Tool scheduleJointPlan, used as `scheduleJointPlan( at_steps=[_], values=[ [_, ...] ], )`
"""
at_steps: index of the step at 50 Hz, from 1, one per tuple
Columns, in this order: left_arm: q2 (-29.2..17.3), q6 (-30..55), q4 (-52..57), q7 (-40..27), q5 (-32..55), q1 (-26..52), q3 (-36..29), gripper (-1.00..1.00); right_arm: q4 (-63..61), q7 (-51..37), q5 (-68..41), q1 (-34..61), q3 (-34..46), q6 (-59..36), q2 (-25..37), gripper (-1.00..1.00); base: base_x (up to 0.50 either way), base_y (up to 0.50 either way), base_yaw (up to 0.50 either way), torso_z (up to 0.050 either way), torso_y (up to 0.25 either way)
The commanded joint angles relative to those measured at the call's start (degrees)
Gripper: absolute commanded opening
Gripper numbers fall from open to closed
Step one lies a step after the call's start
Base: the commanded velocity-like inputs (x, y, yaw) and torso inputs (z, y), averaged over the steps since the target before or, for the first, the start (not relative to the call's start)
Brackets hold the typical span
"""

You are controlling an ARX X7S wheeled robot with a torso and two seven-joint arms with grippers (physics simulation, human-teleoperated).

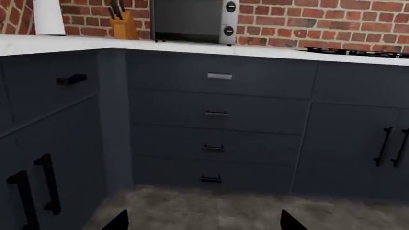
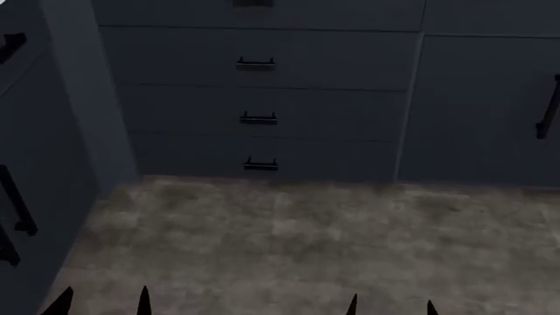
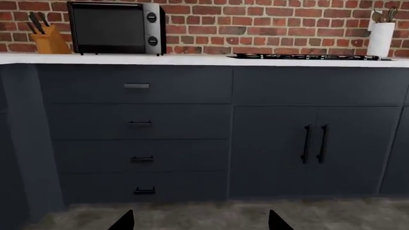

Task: Navigate to the shelves.

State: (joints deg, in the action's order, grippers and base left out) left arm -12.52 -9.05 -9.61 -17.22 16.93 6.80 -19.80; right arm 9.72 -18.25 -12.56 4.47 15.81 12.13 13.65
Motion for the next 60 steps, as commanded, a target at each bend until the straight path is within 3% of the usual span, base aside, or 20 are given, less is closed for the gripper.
scheduleJointPlan(
  at_steps=[1,60],
  values=[
    [-0.04,-0.45,-0.66,0.09,0.20,0.29,-0.18,1.00,0.50,-0.12,-0.07,0.22,0.23,0.45,0.02,1.00,0.02,-0.47,0.00,0.000,0.000],
    [-0.54,-0.92,-0.71,-0.88,0.75,0.56,-1.54,1.00,0.60,-1.05,-0.71,0.33,1.30,0.94,1.00,1.00,0.02,-0.47,0.00,0.000,0.001]
  ],
)
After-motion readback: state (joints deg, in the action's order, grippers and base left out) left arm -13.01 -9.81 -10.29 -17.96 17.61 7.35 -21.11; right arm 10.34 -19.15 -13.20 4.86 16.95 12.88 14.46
